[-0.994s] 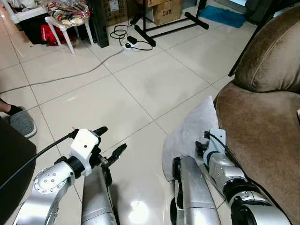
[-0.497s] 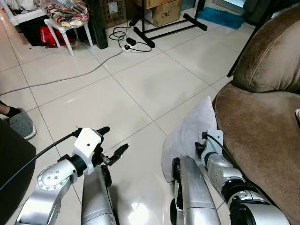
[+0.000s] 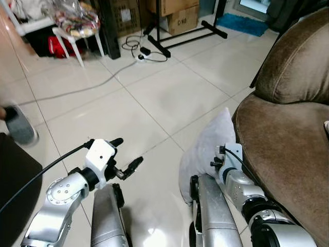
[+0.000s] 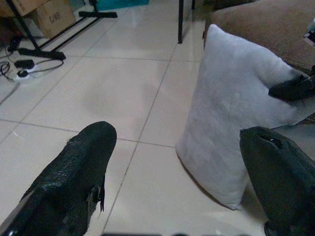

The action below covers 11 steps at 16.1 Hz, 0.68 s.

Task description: Move the pillow to the sofa from floor

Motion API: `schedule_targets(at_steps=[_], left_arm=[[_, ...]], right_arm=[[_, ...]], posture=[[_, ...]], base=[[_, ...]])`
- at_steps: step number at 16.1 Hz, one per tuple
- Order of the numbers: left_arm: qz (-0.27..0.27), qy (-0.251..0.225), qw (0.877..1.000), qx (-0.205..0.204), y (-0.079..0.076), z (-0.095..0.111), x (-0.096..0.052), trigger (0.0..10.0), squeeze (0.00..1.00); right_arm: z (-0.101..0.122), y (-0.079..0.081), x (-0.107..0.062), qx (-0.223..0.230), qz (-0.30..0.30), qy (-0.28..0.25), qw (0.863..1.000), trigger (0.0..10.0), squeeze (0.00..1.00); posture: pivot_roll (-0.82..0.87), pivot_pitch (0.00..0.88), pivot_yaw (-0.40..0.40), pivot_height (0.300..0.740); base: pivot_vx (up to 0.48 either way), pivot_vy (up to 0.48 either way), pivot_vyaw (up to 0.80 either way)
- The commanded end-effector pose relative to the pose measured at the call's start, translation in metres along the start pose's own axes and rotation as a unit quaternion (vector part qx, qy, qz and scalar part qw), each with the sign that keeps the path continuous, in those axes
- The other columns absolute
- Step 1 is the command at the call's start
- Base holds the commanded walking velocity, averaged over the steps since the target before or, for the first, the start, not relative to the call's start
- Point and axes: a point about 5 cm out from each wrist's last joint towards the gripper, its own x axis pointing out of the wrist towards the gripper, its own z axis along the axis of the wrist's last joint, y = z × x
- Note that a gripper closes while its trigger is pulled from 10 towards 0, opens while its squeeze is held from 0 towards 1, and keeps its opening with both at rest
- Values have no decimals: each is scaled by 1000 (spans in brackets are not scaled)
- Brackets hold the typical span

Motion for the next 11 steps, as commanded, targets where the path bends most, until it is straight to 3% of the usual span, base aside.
schedule_targets(at_steps=[1,5,8,10,11], left_arm=[[-4,4,1000,4,1,-1,3,10000,129],[-5,-1,1000,13,3,-1,10,10000,129],[26,-6,999,22,5,-2,12,10000,125],[78,-7,996,39,10,-1,11,10000,118],[100,-16,994,47,13,2,9,10000,122]], right_arm=[[-3,4,0,4,11,6,1000,0,0],[-3,5,0,20,20,-1,1000,0,0],[-2,16,-3,44,47,-24,998,0,0],[15,20,-9,45,77,-102,991,0,0],[28,22,-19,72,103,-155,980,0,0]], posture=[[-64,26,31,493],[-67,0,28,493],[-54,0,5,493],[-46,0,6,493],[-48,0,5,493]], base=[[0,0,0],[0,0,0],[0,0,0],[0,0,0],[0,0,0]])
